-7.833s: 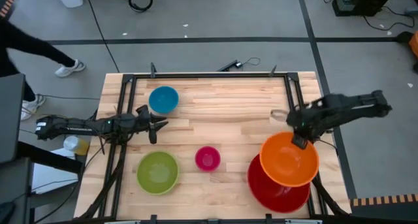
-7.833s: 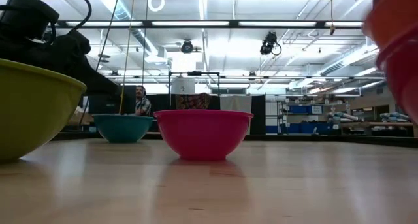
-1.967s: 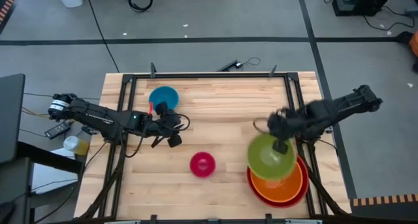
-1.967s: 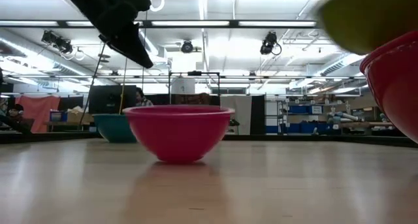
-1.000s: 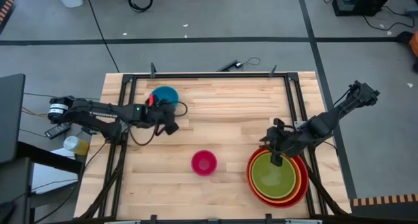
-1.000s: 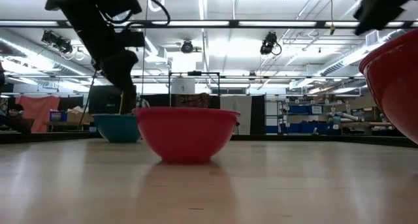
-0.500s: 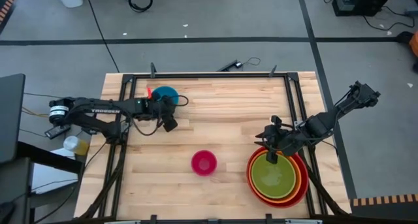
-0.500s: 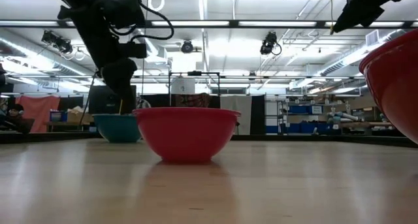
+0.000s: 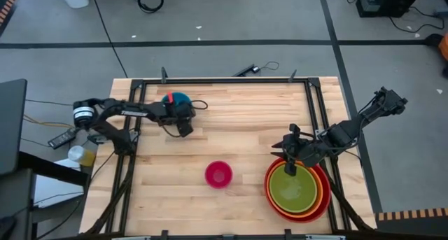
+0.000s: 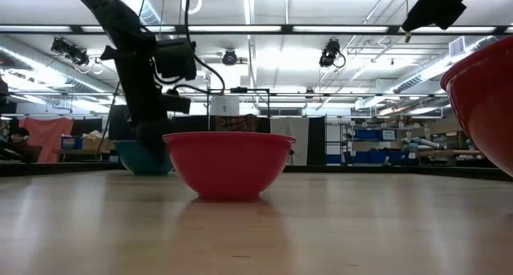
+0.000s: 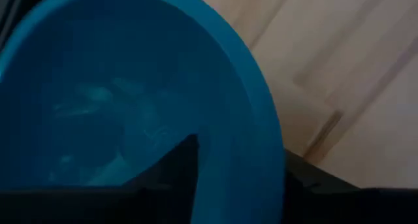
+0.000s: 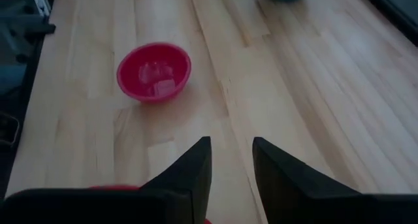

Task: Nest bowls inside each other
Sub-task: Stack the blue bowl on top of the green bowl

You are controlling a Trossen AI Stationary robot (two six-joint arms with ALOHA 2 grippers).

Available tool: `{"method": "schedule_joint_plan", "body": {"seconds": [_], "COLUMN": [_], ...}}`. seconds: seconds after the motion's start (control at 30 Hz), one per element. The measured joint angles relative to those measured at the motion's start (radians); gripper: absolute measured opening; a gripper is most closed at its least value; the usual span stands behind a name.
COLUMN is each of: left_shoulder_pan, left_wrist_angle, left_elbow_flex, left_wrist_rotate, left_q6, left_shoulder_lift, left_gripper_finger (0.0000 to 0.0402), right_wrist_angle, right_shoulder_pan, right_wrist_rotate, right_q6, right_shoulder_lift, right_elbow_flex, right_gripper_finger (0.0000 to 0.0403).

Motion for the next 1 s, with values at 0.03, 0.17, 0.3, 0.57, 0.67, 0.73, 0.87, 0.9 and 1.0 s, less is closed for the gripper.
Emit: {"method": "schedule_joint_plan", "body": {"seconds": [0.03,0.17,0.3,0.57,0.67,0.73,0.87,0.9,1.0], "left_shoulder_pan": [-0.001,-0.042,-0.154,-0.455,-0.518,-0.541,-0.556,-0.556,-0.553], "left_wrist_angle": [0.003,0.039,0.112,0.295,0.310,0.312,0.316,0.317,0.317], "left_elbow_flex": [0.000,0.000,0.000,0.000,0.000,0.000,0.000,0.000,0.000], "left_wrist_rotate": [-0.001,-0.009,-0.005,-0.073,-0.133,-0.158,-0.200,-0.200,-0.203], "left_q6": [0.013,0.116,0.254,0.747,0.912,0.957,0.965,0.965,0.969], "left_shoulder_lift": [0.010,0.022,0.022,0.022,0.022,0.022,0.021,0.021,0.021], "left_gripper_finger": [0.0129,0.0043,0.0016,0.0016,0.0018,0.0019,0.0020,0.0020,0.0020], "right_wrist_angle": [0.010,0.086,0.214,0.503,0.709,0.832,0.780,0.752,0.723], "right_shoulder_pan": [0.000,-0.009,-0.098,-0.382,-0.495,-0.550,-0.614,-0.625,-0.645], "right_wrist_rotate": [0.016,0.220,0.315,0.220,0.004,-0.152,-0.210,-0.207,-0.218], "right_q6": [0.000,0.051,0.132,0.076,-0.013,-0.053,-0.103,-0.116,-0.169], "right_shoulder_lift": [0.000,0.001,0.012,0.169,0.240,0.293,0.388,0.412,0.491], "right_elbow_flex": [0.000,-0.008,-0.050,-0.095,-0.095,-0.092,-0.019,0.006,0.073], "right_gripper_finger": [0.0120,0.0118,0.0118,0.0125,0.0127,0.0127,0.0126,0.0127,0.0136]}}
